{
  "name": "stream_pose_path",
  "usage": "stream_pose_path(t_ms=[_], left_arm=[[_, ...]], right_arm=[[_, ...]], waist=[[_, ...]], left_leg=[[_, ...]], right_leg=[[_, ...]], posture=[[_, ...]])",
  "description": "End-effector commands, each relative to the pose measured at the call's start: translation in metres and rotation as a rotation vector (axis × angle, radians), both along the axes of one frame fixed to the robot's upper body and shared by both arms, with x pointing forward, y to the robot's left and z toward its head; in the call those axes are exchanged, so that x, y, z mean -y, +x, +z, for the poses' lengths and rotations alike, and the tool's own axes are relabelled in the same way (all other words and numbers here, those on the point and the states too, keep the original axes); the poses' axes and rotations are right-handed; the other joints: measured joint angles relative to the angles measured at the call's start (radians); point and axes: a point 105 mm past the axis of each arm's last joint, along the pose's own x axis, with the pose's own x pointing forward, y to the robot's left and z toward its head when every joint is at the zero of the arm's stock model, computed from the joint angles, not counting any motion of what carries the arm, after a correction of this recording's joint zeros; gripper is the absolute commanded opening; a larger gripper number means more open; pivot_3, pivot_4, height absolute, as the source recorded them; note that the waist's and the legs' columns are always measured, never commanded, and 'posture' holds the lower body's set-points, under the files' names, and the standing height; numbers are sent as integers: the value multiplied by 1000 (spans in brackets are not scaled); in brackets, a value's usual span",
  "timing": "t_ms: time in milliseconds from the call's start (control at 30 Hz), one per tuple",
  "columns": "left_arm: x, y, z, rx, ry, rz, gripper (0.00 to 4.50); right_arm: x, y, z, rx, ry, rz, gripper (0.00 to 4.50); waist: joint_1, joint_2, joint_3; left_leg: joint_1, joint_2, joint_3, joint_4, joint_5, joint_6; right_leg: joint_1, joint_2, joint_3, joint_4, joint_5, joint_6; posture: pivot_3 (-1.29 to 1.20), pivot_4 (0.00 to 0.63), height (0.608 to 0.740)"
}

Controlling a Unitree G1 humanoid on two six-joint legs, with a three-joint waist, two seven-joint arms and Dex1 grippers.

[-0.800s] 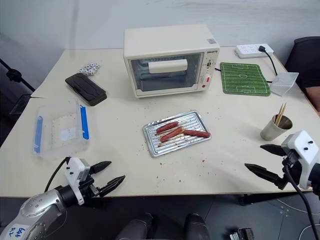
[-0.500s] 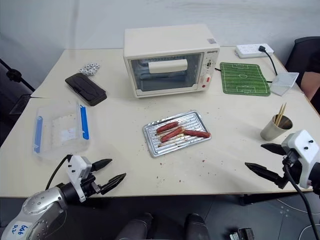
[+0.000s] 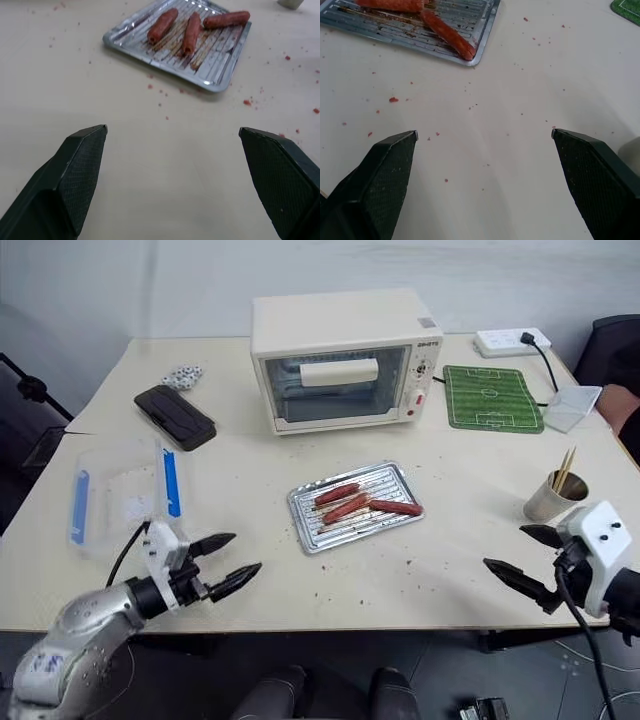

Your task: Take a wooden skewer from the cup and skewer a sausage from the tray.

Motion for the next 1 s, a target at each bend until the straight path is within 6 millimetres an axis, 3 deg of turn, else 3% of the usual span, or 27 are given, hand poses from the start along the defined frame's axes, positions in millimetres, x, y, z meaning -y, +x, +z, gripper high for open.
stream_pose_path(t_ms=[33, 167, 367, 533, 700, 1000], left_arm=[[12, 2, 32, 38, -39, -154, 4475], [33, 9, 71, 80, -69, -338, 4475], [77, 6, 108, 124, -78, -595, 4475], [98, 5, 115, 150, -80, -671, 4500], [103, 8, 117, 168, -80, -668, 4500], [102, 7, 118, 176, -72, -658, 4500]], right_arm=[[-7, 1, 30, 133, 36, -39, 4500], [2, 17, 58, 265, 65, -157, 4500], [20, 37, 64, 312, 47, -284, 4500], [33, 53, 57, 327, 50, -372, 3246], [42, 62, 48, 326, 42, -418, 1573], [49, 81, 40, 344, 61, -451, 1573]], waist=[[-1, 0, 0], [-7, 0, 0], [-6, 0, 0], [-17, 0, 0], [-30, 0, 0], [-33, 0, 0]], left_leg=[[0, 0, 0, 0, 0, 0], [0, -1, 1, 0, 1, 0], [0, -1, 2, -1, 3, -4], [0, -2, 3, -1, 3, -3], [0, -1, 3, -1, 4, -4], [1, -1, 3, 0, 5, -4]], right_leg=[[0, 0, 0, 0, 0, 0], [0, 2, -2, 0, 1, 1], [0, 4, -1, 0, 1, 1], [-1, 4, -2, -1, 1, 1], [-1, 5, -1, 1, 1, 1], [-1, 6, 0, 2, 1, 1]], posture=[[0, 150, 740], [0, 150, 740], [0, 150, 740], [0, 150, 740], [0, 150, 740], [0, 150, 740]])
